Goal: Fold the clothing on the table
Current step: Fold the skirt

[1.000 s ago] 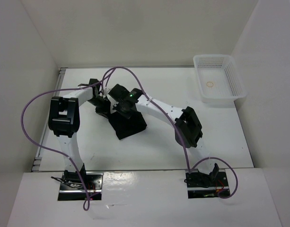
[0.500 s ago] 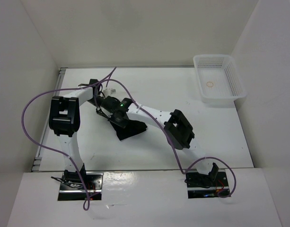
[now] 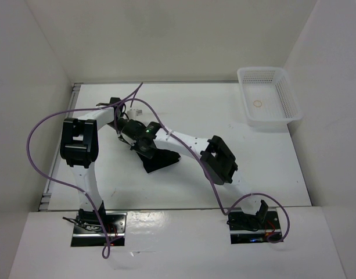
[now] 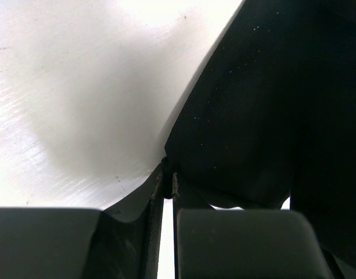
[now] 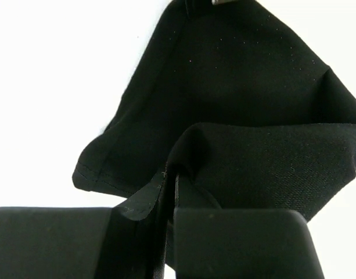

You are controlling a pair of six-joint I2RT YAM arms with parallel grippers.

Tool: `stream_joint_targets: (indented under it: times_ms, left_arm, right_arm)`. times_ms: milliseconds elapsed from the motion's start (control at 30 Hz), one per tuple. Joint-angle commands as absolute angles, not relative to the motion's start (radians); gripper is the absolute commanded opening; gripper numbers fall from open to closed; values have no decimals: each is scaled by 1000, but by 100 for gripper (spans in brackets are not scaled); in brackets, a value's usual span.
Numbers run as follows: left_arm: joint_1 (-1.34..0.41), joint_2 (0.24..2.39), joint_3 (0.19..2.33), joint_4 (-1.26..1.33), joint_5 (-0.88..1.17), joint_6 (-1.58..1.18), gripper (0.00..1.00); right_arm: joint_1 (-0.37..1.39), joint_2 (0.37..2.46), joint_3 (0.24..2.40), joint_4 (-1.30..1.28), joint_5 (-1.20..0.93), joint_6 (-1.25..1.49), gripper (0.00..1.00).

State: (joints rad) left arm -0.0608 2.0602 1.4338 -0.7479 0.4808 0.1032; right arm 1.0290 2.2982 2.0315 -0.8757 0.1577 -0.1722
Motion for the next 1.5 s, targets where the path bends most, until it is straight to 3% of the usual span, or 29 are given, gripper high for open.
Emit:
stream_joint_targets:
  times_ms: [0,300,467,700,1033,1100,1200,1233,1333,1367,1467]
  left_arm:
    - [-67,2094,1439,-761,482,132,8]
    - [-67,2094,1439,-761,491,141,8]
    - [-67,2094,1439,-761,491,141,8]
    - [-67,2094,1439,-761,491,141,8]
    - [-57,2066,1448,-770,468,141,10]
    - [-28,2020,1436,-770,454,141,14]
    - [30,1935,1424,-779,414,132,29]
    - [49,1884,1424,-793,402,132,41]
    - [110,1772,1424,-816,402,132,60]
    - [110,1743,1439,-816,391,132,75]
    - [110,1643,1485,-825,402,132,93]
  right_arm:
    - [1054,2312,2103,-836,163,-163,0]
    - [1054,2330,2164,-847,118,-144,9]
    - [1063,2330,2195,-883,71,-144,26]
    - [1095,2272,2175,-902,8,-155,38]
    - [1154,2068,2069,-943,-46,-198,47]
    - [1154,1993,2019,-933,-17,-210,48]
    - [1154,1873,1909,-896,12,-239,51]
    - [1154,1841,1837,-879,43,-251,54]
    - [1128,1721,1708,-819,72,-275,60]
    - [1100,1674,1682,-802,83,-275,60]
    - [999,1629,1599,-752,72,-285,61]
